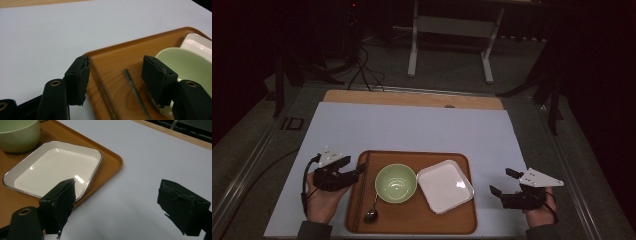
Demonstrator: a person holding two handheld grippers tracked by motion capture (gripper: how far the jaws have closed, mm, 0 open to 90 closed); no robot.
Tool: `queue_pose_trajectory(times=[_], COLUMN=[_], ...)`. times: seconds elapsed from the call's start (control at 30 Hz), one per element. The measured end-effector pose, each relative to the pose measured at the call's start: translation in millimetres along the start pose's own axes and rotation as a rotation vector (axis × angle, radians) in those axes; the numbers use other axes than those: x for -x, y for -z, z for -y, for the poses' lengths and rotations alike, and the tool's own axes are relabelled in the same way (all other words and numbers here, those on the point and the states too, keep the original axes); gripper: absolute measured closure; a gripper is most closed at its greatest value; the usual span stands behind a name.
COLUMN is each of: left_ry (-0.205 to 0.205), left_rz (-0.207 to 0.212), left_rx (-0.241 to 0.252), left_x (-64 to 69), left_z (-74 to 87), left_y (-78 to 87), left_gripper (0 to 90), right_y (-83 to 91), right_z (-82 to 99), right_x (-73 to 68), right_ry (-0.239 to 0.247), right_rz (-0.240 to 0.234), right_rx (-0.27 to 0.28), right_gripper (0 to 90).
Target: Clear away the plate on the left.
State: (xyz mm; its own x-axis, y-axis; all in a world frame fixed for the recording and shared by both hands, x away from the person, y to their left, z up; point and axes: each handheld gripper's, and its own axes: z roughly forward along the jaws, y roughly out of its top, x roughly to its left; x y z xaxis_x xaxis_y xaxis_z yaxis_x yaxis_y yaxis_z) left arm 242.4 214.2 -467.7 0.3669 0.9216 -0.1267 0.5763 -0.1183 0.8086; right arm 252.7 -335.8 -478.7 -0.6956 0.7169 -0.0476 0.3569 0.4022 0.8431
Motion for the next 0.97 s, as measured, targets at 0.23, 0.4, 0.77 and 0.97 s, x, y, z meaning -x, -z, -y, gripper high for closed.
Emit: queue_pose_trajectory(times=[0.23, 0.4, 0.77, 0.97], left_ry=[0.039, 0.054, 0.106, 0.131], left_rz=[-0.056, -0.093, -0.151, -0.171], left_rx=[0.010, 0.024, 0.049, 0.042], left_x=[-21.3, -31.6, -50.4, -58.5], left_z=[11.2, 15.4, 24.3, 29.0], left_y=[19.9, 27.6, 34.1, 32.0], left_gripper=[37.2, 35.5, 35.2, 35.1], right_y=[0.2, 0.8, 4.3, 6.0], right_z=[-0.1, 0.1, 2.5, 3.5], right_x=[-0.1, 0.3, 4.0, 4.6], right_ry=[-0.002, -0.004, -0.015, -0.018], right_rz=[0.000, 0.002, 0.020, 0.027], right_rx=[0.002, 0.005, 0.013, 0.013], right_gripper=[14.5, 14.5, 14.2, 14.0])
